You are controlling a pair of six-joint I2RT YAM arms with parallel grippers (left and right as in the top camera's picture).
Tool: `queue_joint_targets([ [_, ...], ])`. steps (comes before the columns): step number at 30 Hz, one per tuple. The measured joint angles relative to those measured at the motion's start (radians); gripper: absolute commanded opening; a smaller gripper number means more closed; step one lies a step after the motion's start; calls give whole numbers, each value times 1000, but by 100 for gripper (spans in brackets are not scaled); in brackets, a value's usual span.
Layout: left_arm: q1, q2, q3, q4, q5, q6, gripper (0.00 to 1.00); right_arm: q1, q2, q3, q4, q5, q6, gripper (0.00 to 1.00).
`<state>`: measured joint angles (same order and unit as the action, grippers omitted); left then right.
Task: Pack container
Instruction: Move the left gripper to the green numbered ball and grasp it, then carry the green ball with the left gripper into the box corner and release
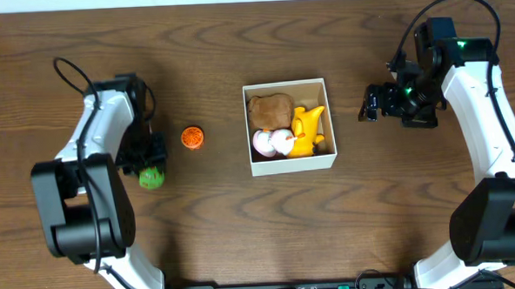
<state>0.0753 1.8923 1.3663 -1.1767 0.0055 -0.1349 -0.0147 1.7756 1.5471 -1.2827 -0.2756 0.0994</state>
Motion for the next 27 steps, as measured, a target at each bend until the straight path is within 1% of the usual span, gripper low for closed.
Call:
queue_joint_targets([
  [4,-27,-108,124,-31,18,0,31,0,0,0,0,2,0,99],
  [7,-75,-207,175,-16,25,0,29,0,0,0,0,2,0,99],
  [8,-97,-239,182,2,34,0,27,0,0,0,1,2,0,99],
  [13,-256,-343,193,119,109,0,27,0,0,0,3,2,0,99],
  [21,-586,-304,193,370,161,13,27,0,0,0,4,2,0,99],
  [24,-665,-253,193,449,144,27,27,0,0,0,3,2,0,99],
  [27,-701,-184,193,515,132,34,27,0,0,0,3,2,0,99],
])
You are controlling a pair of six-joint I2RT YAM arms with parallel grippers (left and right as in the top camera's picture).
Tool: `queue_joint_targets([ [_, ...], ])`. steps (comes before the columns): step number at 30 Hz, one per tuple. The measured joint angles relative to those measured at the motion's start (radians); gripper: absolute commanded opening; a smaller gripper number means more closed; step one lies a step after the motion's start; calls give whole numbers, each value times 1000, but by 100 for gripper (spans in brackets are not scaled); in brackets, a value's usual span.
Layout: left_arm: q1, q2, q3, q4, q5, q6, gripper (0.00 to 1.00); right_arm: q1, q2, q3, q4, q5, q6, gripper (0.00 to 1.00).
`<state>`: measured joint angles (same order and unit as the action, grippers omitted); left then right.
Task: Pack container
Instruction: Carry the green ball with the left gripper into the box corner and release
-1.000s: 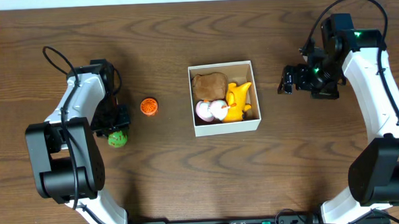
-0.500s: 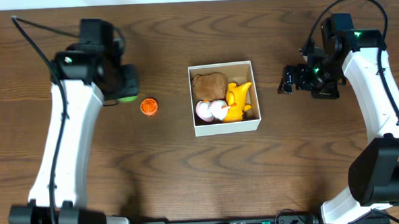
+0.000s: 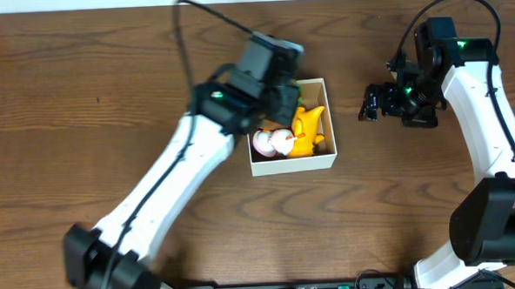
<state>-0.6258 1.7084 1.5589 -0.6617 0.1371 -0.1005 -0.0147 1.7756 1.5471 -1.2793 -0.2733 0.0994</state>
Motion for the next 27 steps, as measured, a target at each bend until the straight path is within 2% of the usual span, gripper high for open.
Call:
queue_joint_targets([
  [7,-6,174,0,129,-18,2,27,0,0,0,0,0,0,99],
  [14,-6,254,0,249,-26,18,29,0,0,0,0,0,0,99],
  [17,-6,289,0,262,-32,22,41,0,0,0,0,0,0,99],
  [21,-6,329,0,261,-33,30,67,0,0,0,0,0,0,99],
  [24,-6,333,0,262,-35,29,76,0,0,0,0,0,0,99],
  [27,-5,318,0,261,-36,27,78,0,0,0,0,0,0,99],
])
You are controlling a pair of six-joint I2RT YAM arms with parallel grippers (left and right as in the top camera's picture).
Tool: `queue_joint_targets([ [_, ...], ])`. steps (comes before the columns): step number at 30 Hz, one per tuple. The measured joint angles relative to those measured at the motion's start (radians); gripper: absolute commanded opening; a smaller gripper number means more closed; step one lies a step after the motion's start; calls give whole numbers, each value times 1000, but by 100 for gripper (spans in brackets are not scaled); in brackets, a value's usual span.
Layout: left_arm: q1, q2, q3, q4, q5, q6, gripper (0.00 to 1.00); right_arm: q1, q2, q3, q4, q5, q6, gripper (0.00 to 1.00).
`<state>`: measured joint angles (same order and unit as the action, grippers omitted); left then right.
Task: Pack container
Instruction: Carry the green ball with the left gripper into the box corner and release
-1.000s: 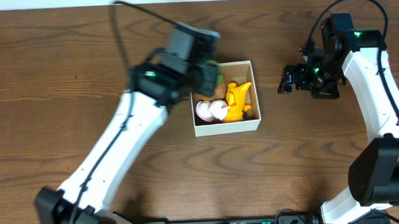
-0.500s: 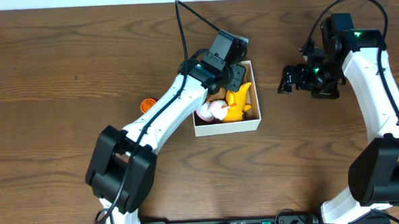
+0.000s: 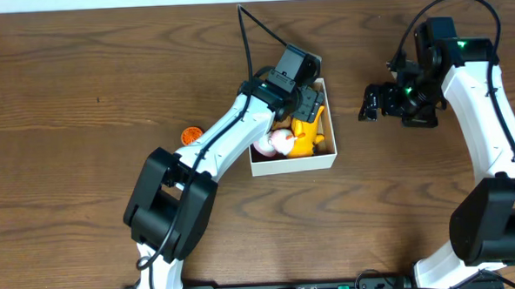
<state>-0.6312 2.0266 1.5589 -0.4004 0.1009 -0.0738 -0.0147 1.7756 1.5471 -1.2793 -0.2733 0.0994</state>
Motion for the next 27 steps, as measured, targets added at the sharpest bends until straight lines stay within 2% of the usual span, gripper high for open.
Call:
queue_joint_targets([
  [11,0,-167,0,-39,0,0,78,0,0,0,0,0,0,99],
  [13,0,-186,0,-51,0,-2,72,0,0,0,0,0,0,99],
  [19,0,-164,0,-66,0,-6,25,0,0,0,3,0,0,99],
  [21,-1,-145,0,-65,0,0,21,0,0,0,3,0,0,99],
  [27,-2,-88,0,-60,0,0,21,0,0,0,4,0,0,99],
])
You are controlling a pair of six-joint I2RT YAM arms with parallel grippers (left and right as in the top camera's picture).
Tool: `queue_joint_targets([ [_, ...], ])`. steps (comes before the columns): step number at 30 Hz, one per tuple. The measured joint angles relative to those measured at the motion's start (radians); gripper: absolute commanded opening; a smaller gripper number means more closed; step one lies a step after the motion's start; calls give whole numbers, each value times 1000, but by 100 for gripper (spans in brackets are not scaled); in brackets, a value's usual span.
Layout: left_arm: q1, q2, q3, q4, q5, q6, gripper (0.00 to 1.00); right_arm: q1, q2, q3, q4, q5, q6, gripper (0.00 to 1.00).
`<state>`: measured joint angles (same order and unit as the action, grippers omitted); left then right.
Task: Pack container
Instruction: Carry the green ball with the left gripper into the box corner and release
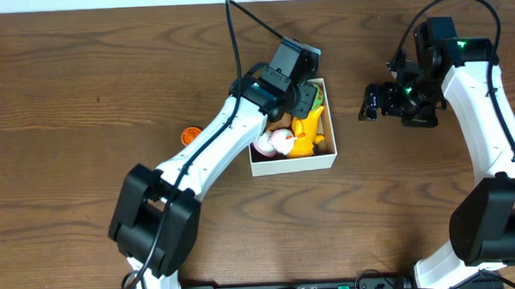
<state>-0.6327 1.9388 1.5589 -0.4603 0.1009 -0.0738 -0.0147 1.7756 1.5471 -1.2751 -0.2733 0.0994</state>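
The white box (293,165) stands mid-table. In it lie a yellow toy (309,132) and a pink-and-white toy (271,144). My left arm reaches over the box's back half, its gripper (310,97) at the back right corner. A bit of the green toy (319,93) shows right at the fingertips, inside that corner. The wrist hides the fingers, so their state is unclear. An orange ball (189,134) lies on the table left of the box, partly behind the left arm. My right gripper (365,105) hovers right of the box, open and holding nothing.
The left arm's forearm crosses the table diagonally from the near left to the box. The table's far edge runs along the top of the overhead view. The right arm stands along the right side.
The left wrist has shifted slightly toward the far edge over the box, and green now shows at the box's back right corner. The right arm has not moved.
The left gripper was at the green toy on the table far left of the box, the orange ball beside it. Then the arm was over the box's back left, the green toy gone from the table. Then the gripper was at the box's back right, where green now shows.
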Motion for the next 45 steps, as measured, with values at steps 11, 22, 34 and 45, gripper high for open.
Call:
queue_joint_targets([
  [11,-45,7,0,37,0,38,19,0,0,0,0,0,0,99],
  [22,-45,78,0,76,3,108,15,0,0,0,-2,0,0,99],
  [34,-43,130,3,79,5,123,15,0,0,0,-10,0,0,99],
  [45,-43,117,4,32,12,127,29,0,0,0,-18,0,0,99],
])
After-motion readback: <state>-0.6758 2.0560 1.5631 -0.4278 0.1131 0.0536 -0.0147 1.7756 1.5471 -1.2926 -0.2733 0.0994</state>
